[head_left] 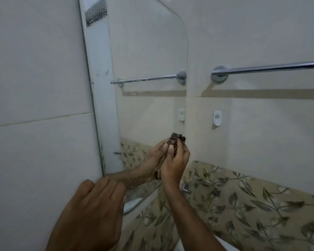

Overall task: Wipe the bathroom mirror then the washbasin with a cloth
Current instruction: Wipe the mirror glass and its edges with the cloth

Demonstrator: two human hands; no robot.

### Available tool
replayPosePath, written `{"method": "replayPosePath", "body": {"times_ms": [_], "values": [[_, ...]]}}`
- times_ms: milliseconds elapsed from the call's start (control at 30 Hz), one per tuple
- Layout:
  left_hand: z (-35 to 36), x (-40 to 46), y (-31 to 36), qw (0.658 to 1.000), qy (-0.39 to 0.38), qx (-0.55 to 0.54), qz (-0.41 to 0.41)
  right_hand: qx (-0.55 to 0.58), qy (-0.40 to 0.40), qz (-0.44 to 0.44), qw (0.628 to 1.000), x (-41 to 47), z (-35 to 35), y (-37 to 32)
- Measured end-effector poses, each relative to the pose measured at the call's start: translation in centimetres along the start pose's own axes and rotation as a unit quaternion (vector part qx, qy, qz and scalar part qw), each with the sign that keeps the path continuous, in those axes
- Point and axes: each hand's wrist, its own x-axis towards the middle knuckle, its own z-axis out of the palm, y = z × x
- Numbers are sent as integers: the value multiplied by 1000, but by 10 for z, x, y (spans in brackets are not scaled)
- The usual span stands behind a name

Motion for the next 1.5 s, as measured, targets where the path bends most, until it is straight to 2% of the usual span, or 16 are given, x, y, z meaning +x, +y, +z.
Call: {"method": "replayPosePath", "body": {"times_ms": [133,367,467,567,633,700,767,800,833,900,967,1067,1133,1300,1500], "values": [[-4,9,1,997,58,-54,-1,33,-31,-46,998,-28,-3,-5],[-39,58,-22,992,78,-87,-42,14,-10,26,1000,49,6,-6],[-56,81,-38,990,99,-94,-41,-1,-4,11,1000,39,6,-9],[-70,96,-51,985,123,-115,-47,-1,6,-102,995,-12,6,-26],[-72,102,-55,983,134,-112,-53,0,-18,-228,974,-53,4,-45],[-72,107,-56,982,147,-104,-54,-47,-15,-389,920,-82,2,-58],[-73,110,-57,985,151,-84,-27,-72,-3,-478,875,-84,2,-58],[-74,111,-59,986,146,-75,-10,-59,5,-475,878,-74,4,-57],[-75,113,-62,987,140,-74,-5,-18,2,-436,900,-60,7,-56],[-79,114,-67,987,135,-83,-18,69,-21,-299,951,-20,10,-51],[-78,116,-69,988,129,-87,-22,49,-17,-197,979,31,9,-43],[-75,116,-69,987,124,-96,-25,26,-17,-66,997,98,7,-25],[-74,116,-69,987,117,-102,-30,21,-17,-36,999,111,9,-21],[-74,116,-67,989,102,-101,-42,37,7,-165,986,47,9,-46],[-72,115,-66,988,90,-107,-62,2,-13,-386,923,-75,6,-94]]}}
